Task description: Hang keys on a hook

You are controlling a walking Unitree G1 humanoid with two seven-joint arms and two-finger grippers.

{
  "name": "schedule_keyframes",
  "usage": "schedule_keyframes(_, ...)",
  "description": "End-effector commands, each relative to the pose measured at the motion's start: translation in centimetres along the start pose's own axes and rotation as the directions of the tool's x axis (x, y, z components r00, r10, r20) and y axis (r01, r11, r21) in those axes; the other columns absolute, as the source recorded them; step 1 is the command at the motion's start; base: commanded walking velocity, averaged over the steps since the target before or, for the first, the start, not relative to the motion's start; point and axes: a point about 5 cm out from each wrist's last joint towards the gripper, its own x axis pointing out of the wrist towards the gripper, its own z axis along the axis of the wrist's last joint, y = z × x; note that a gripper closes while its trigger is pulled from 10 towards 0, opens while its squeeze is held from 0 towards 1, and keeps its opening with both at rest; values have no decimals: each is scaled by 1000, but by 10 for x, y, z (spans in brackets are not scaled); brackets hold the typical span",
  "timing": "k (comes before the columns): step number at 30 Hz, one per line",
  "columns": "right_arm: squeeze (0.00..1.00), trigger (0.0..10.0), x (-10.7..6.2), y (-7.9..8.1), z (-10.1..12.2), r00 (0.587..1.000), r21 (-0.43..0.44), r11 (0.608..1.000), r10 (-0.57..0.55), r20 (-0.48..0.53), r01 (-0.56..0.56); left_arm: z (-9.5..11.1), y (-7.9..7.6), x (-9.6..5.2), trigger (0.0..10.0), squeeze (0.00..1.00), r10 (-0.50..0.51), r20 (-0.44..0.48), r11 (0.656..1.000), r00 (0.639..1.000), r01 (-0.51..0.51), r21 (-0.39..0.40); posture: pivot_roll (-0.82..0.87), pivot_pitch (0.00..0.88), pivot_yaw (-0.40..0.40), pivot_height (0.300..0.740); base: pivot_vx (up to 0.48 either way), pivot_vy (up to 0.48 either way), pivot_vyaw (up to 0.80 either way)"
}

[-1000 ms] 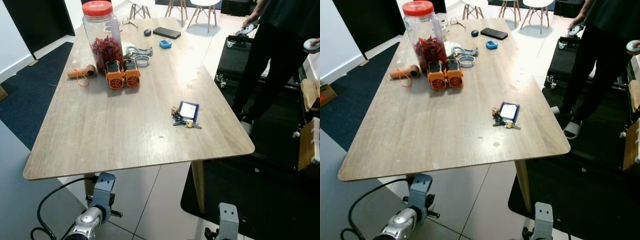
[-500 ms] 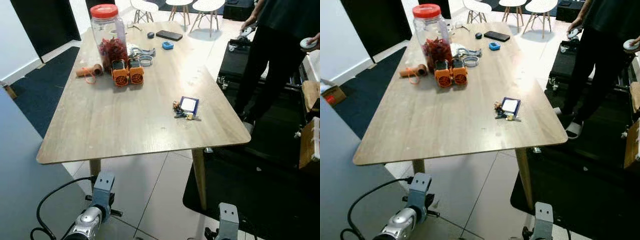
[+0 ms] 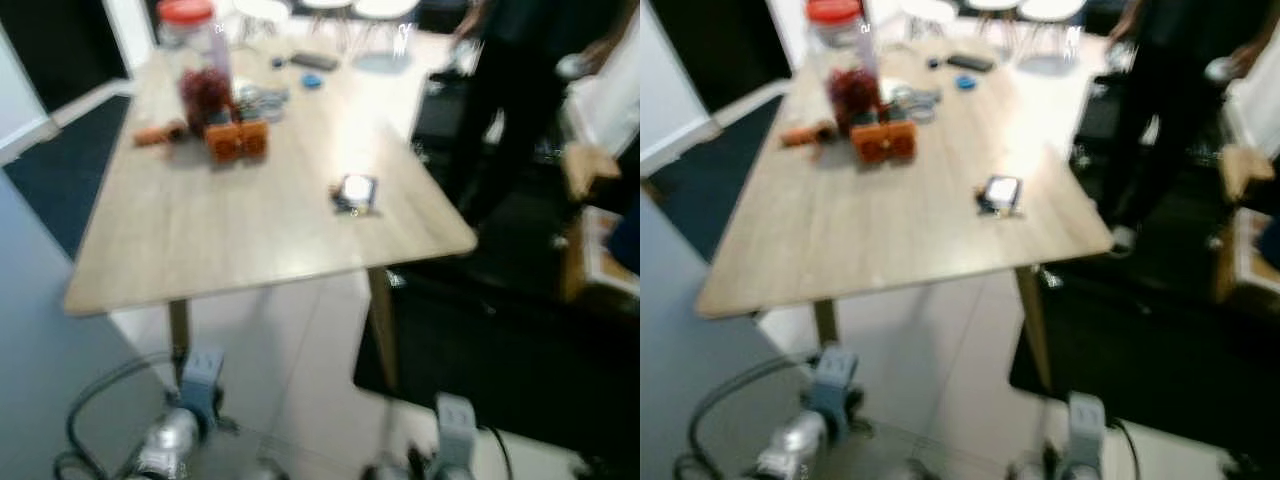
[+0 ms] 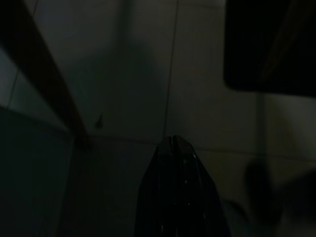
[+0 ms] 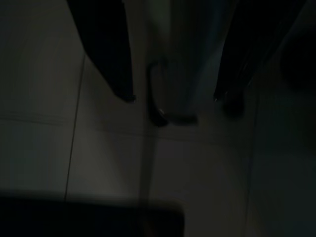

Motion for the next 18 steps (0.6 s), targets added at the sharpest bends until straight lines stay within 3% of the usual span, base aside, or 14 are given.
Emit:
schedule_keyframes(1, 0, 10000, -1, 0, -5, 1000, 4, 1000, -2, -23, 2, -11, 3, -4, 10000, 0, 10, -35, 1000, 999, -10, -8, 57, 63, 15, 740, -375, 0, 0)
schedule_keyframes(12, 0, 10000, -1, 1, -5, 1000, 9, 1000, -2, -22, 2, -9, 5, -4, 10000, 0, 14, -29, 1000, 999, -14, -5, 60, 58, 18, 740, -375, 0, 0)
schedule_keyframes(18, 0, 10000, 0, 1, -4, 1000, 7, 1000, 2, -21, -2, -3, 4, -3, 10000, 0, 10, 21, 1000, 1000, -10, 30, 63, 55, 17, 740, 0, 0, 0)
